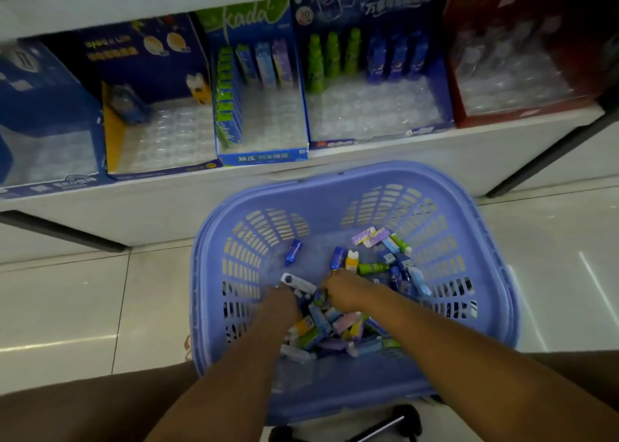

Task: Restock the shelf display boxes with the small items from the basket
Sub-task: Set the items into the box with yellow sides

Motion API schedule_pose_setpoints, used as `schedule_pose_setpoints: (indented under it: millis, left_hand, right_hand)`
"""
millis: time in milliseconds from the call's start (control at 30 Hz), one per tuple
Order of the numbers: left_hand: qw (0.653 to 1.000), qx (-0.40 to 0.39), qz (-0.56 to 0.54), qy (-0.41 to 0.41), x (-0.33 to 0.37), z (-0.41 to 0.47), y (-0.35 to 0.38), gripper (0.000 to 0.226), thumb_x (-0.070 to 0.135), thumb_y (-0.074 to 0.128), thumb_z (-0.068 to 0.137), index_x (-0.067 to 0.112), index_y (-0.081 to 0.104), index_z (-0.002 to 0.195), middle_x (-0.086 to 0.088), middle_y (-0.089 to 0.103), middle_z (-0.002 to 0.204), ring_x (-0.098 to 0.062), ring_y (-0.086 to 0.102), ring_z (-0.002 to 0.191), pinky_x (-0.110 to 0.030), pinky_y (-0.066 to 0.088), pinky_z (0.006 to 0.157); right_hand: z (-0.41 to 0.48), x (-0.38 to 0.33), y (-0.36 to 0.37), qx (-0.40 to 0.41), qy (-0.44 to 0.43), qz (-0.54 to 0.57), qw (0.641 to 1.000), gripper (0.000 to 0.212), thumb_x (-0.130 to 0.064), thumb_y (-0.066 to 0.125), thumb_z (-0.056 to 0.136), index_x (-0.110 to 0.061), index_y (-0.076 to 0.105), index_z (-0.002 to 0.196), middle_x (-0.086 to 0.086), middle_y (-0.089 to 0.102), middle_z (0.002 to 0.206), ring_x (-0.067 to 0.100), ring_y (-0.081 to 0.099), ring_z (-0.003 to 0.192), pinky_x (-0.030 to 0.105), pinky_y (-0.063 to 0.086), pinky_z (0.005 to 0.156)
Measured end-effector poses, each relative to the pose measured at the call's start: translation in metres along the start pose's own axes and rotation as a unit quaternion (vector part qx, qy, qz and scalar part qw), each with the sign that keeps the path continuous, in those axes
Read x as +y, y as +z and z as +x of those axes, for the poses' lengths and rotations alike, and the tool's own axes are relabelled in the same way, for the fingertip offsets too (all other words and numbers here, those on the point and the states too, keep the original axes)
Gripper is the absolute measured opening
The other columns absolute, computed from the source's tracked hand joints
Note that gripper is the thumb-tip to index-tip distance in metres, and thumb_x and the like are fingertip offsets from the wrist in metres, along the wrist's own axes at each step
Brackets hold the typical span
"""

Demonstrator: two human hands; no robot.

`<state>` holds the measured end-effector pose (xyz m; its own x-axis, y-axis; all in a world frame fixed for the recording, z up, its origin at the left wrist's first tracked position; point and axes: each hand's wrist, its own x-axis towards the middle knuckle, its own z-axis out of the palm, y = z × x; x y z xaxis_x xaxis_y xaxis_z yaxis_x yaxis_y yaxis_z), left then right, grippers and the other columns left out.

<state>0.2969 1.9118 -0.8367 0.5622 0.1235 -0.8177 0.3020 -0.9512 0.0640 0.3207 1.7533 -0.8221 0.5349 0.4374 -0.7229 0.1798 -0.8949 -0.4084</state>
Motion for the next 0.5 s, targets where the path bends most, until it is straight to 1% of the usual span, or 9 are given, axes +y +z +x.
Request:
schedule_pose_setpoints:
  millis: [33, 100, 167, 233, 300, 333, 400, 433, 500]
  left_hand:
    - [1.0, 0.012, -0.01, 0.001, 0.001, 0.0, 0.001, 0.043, 0.026, 0.05, 0.096, 0.004, 0.044, 0.133, -0.014, 0.052, 0.131, -0.028, 0.053, 0.118, -0.016, 0.05, 0.083]
    - [1.0, -0.001, 0.021, 0.012, 0.0, 0.0, -0.002, 0.049, 0.032, 0.057, 0.092, 0.006, 0.046, 0.132, -0.015, 0.053, 0.13, -0.029, 0.054, 0.117, -0.027, 0.048, 0.088]
    - [0.997, -0.06, 0.052, 0.022, 0.0, 0.002, -0.007, 0.051, 0.033, 0.055, 0.093, 0.002, 0.045, 0.132, -0.019, 0.052, 0.13, -0.031, 0.052, 0.117, -0.035, 0.043, 0.094]
    - [0.994, -0.088, 0.059, 0.018, 0.002, 0.001, -0.013, 0.049, 0.032, 0.053, 0.095, 0.001, 0.044, 0.132, -0.021, 0.051, 0.131, -0.031, 0.051, 0.118, -0.036, 0.041, 0.096]
    - [0.992, -0.108, 0.059, 0.022, 0.004, -0.004, -0.018, 0.049, 0.031, 0.05, 0.096, 0.001, 0.043, 0.134, -0.022, 0.049, 0.133, -0.029, 0.05, 0.115, -0.037, 0.04, 0.098]
    - [0.991, -0.118, 0.054, 0.033, 0.005, -0.008, -0.021, 0.046, 0.029, 0.049, 0.097, 0.001, 0.044, 0.132, -0.023, 0.05, 0.13, -0.027, 0.051, 0.107, -0.038, 0.04, 0.098]
    - [0.991, -0.118, 0.019, 0.061, 0.006, -0.016, -0.029, 0.031, 0.028, 0.048, 0.097, 0.004, 0.053, 0.116, -0.022, 0.056, 0.103, -0.021, 0.048, 0.081, -0.039, 0.044, 0.086]
    - [0.991, -0.114, -0.009, 0.067, 0.005, -0.022, -0.037, 0.024, 0.028, 0.047, 0.098, 0.006, 0.054, 0.103, -0.015, 0.053, 0.083, -0.017, 0.045, 0.07, -0.036, 0.044, 0.077]
    - [0.986, -0.118, -0.097, 0.069, 0.007, -0.037, -0.058, 0.027, 0.027, 0.043, 0.099, 0.008, 0.051, 0.082, -0.004, 0.044, 0.066, -0.012, 0.042, 0.054, -0.027, 0.042, 0.06]
  right_hand:
    - [0.001, 0.001, -0.002, 0.005, 0.0, 0.02, 1.0, 0.02, -0.011, 0.052, 0.091, -0.006, 0.066, 0.104, 0.017, 0.062, 0.102, 0.033, 0.058, 0.093, 0.038, 0.052, 0.077]
    - [0.0, 0.004, -0.009, 0.03, 0.004, 0.07, 0.997, 0.016, -0.011, 0.052, 0.092, -0.013, 0.068, 0.09, 0.01, 0.062, 0.09, 0.029, 0.058, 0.082, 0.038, 0.051, 0.072]
    - [-0.001, 0.006, -0.017, 0.047, 0.012, 0.114, 0.992, 0.022, -0.013, 0.049, 0.095, -0.004, 0.067, 0.101, 0.016, 0.065, 0.104, 0.031, 0.058, 0.089, 0.043, 0.05, 0.082]
    - [-0.001, 0.007, -0.023, 0.062, 0.027, 0.165, 0.984, 0.029, -0.012, 0.045, 0.095, 0.005, 0.064, 0.109, 0.025, 0.061, 0.115, 0.039, 0.057, 0.099, 0.05, 0.048, 0.09]
    - [-0.004, 0.008, -0.029, 0.076, 0.046, 0.249, 0.964, 0.028, -0.014, 0.048, 0.095, 0.004, 0.065, 0.108, 0.023, 0.062, 0.116, 0.039, 0.058, 0.106, 0.047, 0.05, 0.09]
    - [-0.006, 0.008, -0.033, 0.077, 0.057, 0.293, 0.951, 0.026, -0.014, 0.051, 0.095, 0.003, 0.067, 0.108, 0.02, 0.064, 0.116, 0.036, 0.061, 0.104, 0.044, 0.052, 0.09]
    - [-0.01, 0.011, -0.038, 0.068, 0.075, 0.372, 0.923, 0.029, -0.012, 0.056, 0.093, 0.008, 0.063, 0.113, 0.026, 0.062, 0.116, 0.035, 0.064, 0.099, 0.043, 0.054, 0.088]
    - [-0.013, 0.011, -0.041, 0.059, 0.081, 0.403, 0.91, 0.035, -0.012, 0.058, 0.091, 0.012, 0.058, 0.116, 0.03, 0.06, 0.117, 0.036, 0.066, 0.096, 0.043, 0.056, 0.085]
    - [-0.019, 0.009, -0.045, 0.044, 0.089, 0.456, 0.884, 0.04, -0.018, 0.061, 0.091, 0.01, 0.056, 0.119, 0.028, 0.061, 0.115, 0.031, 0.067, 0.091, 0.037, 0.058, 0.078]
